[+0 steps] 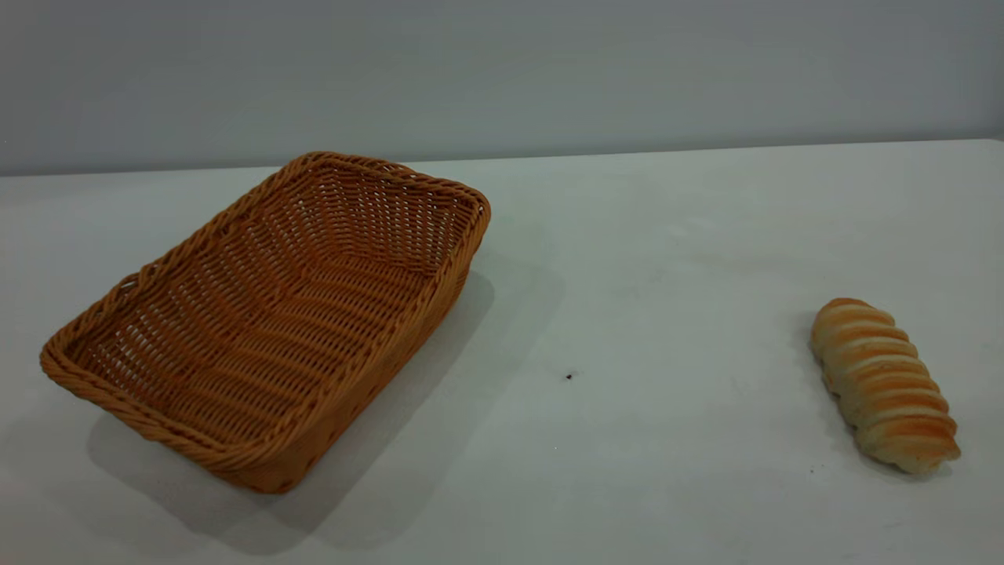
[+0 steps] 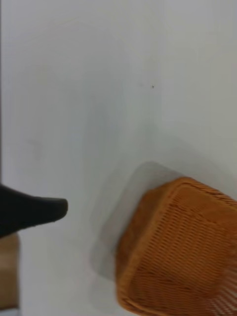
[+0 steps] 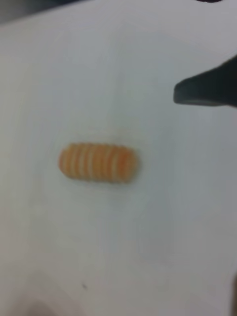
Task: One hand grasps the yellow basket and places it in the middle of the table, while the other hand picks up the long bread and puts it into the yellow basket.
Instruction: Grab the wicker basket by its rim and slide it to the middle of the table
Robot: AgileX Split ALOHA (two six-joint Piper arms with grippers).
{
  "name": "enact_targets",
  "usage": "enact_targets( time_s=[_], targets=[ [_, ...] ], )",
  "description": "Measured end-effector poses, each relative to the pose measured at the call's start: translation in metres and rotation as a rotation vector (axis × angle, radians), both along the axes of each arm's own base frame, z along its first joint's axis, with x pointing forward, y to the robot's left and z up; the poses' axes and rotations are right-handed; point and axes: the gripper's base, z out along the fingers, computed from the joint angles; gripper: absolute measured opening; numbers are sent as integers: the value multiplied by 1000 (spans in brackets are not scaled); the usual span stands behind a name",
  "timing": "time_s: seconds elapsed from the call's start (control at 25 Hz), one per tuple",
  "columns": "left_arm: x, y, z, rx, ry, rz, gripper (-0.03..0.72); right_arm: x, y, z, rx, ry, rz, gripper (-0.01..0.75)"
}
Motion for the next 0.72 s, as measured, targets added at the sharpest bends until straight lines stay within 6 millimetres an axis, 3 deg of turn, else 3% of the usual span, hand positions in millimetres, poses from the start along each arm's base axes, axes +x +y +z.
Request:
enact_targets(
  time_s=[0.16,0.36,0.52,0.72],
  targets=[
    [27,-5,6,-56,38,53,584,6,-5,18,-36,-33,-53,451],
    [78,-11,4,5,124,100,584,37,-6,42,-91,-11,-89,451],
    [121,-23,-10,-1,212,107,584,69,-1,52,-111,57,-77,451],
    [163,-36,-39,-44,326,123,584,107,5,48,-114,142,-64,451]
  ],
)
